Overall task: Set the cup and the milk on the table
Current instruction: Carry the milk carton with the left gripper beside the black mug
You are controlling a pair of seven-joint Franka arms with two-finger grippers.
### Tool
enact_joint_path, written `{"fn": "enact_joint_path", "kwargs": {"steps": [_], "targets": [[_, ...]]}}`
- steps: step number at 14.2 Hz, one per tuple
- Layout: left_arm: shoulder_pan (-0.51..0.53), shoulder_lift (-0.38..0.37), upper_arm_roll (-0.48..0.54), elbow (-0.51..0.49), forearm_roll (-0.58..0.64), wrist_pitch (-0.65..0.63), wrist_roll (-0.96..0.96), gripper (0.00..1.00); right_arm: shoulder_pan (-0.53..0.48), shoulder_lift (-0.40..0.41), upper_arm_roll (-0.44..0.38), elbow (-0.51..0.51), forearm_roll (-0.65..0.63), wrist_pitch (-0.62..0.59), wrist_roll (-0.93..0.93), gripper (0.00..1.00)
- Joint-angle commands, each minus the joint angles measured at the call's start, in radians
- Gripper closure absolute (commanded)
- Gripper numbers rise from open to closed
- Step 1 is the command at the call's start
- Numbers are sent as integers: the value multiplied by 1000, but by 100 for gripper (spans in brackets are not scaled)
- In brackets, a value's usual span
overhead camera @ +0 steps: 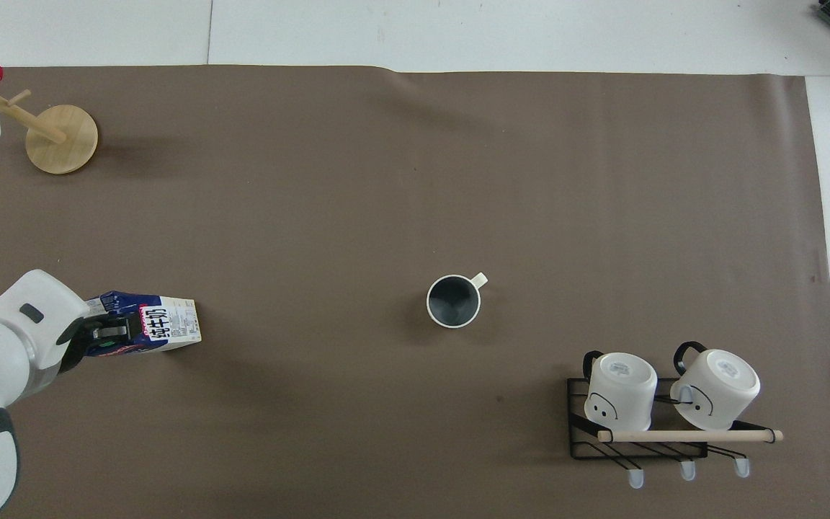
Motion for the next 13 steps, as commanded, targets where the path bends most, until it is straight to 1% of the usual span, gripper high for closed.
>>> {"fn": "enact_joint_path", "kwargs": {"steps": [1,3,5,6,7,8,9,12,13], "targets": [[-5,-15,-55,14,17,-17,-92,46,1,4,11,0,-19,-18,-20,0],[-7,-2,-128,49,17,-26,-202,48,2,-8,11,-15,-3,-17,-20,0],[-19,55,-205,138,17,-69,-287,48,53,-4,19,-15,-44,-15,-20,0],[-19,87,-236,193,17,-107,-313,48,56,3,19,3,-59,-26,-18,0],[-19,118,-262,236,16,-123,-328,48,53,6,18,8,-46,-44,-17,0],[-19,143,-277,272,16,-125,-330,48,50,7,18,9,-64,-55,-18,0],[-23,172,-289,305,10,-126,-328,48,50,7,16,9,-52,-56,-18,0],[-92,250,-294,391,4,-122,-340,48,50,6,11,9,-39,-52,-12,0],[-115,281,-296,424,4,-117,-374,48,50,4,10,8,-38,-50,-11,0]]}}
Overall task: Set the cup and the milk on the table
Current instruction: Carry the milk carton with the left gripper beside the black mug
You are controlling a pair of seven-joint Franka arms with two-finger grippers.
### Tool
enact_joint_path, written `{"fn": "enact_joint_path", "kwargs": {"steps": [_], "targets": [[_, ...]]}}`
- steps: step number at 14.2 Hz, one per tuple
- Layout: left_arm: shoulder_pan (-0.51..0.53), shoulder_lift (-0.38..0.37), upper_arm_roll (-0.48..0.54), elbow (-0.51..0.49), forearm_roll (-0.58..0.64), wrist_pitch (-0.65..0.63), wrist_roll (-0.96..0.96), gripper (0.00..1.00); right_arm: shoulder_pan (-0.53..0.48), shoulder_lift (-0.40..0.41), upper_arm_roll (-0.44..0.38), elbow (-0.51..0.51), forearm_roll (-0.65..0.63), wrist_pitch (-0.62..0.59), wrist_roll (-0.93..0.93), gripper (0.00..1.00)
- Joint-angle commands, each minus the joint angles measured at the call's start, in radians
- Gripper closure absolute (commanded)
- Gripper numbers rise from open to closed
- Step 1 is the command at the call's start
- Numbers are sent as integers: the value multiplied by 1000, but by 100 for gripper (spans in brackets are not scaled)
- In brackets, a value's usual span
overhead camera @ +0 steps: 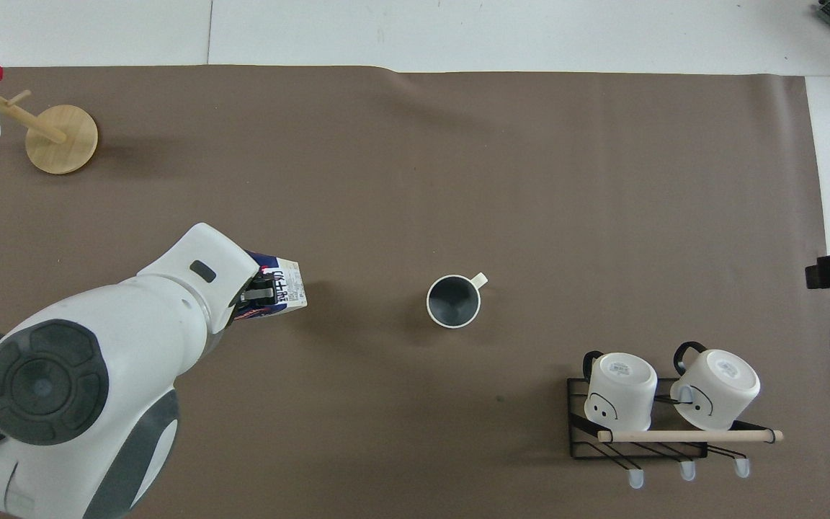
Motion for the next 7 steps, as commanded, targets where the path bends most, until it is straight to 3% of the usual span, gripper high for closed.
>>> {"fn": "enact_joint_path", "kwargs": {"steps": [1,3,7], "targets": [[-85,123,9,120,6,-19,-85,48,-5,2,-1,11,4,-13,-6,0],[-125,173,9,158,13,-28,-121,48,-7,-7,-4,2,27,-12,-3,0],[-156,179,9,157,18,-23,-174,50,-7,-9,-6,2,27,-12,-5,0]]}}
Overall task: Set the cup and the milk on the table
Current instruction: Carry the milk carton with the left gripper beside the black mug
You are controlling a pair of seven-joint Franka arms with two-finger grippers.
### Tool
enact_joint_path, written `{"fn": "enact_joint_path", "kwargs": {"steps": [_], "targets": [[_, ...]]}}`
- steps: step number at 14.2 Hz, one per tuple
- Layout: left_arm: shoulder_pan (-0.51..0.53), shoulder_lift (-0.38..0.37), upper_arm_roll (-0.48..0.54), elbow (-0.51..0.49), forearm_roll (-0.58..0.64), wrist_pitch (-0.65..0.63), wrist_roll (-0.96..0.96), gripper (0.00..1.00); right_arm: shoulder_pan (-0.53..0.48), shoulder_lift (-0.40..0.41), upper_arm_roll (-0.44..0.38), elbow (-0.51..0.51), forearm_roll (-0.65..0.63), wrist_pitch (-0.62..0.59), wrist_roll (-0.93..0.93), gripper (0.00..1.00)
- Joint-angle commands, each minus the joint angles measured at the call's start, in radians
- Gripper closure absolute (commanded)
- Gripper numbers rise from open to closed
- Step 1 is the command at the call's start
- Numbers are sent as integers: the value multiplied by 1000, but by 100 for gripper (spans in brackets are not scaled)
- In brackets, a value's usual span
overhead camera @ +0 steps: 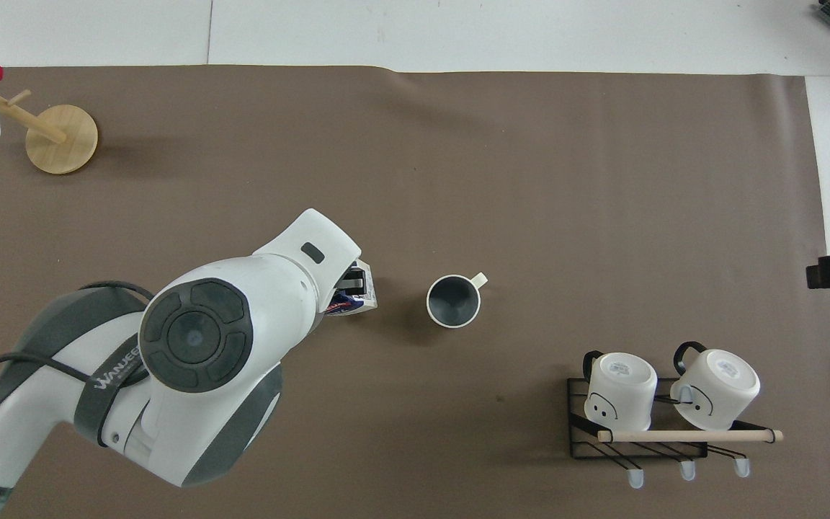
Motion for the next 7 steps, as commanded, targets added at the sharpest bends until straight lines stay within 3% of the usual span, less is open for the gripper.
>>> {"fn": "enact_joint_path", "kwargs": {"steps": [1,7], "targets": [[-40,20,13,27,22,-23,-68,50,-7,-8,-3,2,22,-11,-5,0],[-100,72,11,36,126,-13,-178,50,-7,-8,-2,2,22,-7,-5,0]]}}
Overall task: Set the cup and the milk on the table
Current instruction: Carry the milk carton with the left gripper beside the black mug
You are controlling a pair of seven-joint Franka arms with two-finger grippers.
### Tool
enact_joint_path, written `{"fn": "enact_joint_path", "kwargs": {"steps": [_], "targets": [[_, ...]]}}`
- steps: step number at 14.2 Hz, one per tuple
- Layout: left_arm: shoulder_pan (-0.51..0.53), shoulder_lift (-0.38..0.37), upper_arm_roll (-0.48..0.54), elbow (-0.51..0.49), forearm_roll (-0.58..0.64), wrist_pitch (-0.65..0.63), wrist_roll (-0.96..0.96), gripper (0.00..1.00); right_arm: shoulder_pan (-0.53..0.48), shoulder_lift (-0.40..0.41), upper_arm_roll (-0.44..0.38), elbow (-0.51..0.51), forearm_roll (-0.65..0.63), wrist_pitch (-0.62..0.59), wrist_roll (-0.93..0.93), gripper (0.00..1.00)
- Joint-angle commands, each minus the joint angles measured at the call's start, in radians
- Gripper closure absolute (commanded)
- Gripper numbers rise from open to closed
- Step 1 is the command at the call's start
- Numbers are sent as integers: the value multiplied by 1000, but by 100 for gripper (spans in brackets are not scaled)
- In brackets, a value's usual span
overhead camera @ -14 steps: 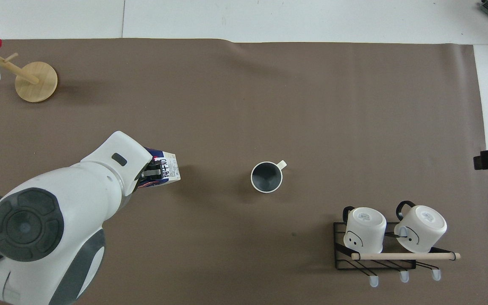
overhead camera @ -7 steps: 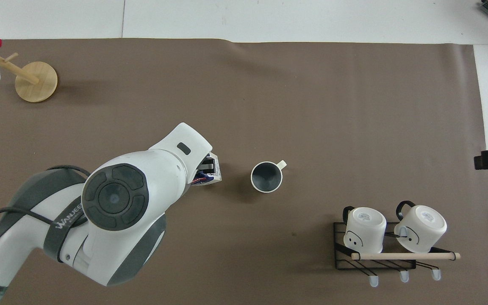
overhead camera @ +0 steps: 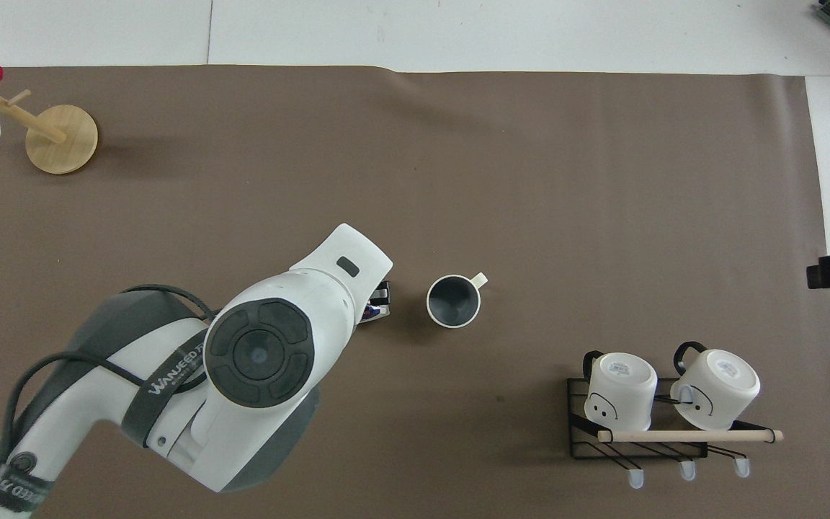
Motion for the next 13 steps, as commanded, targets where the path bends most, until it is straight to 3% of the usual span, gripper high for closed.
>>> {"fn": "enact_joint_path", "kwargs": {"steps": [1,13], "targets": [[-35,32,12,35,43,-14,-49,50,-7,-7,-3,2,21,-7,-3,0],[-78,60,14,40,99,6,-117,47,-7,-9,-2,-1,23,-4,47,0]]}}
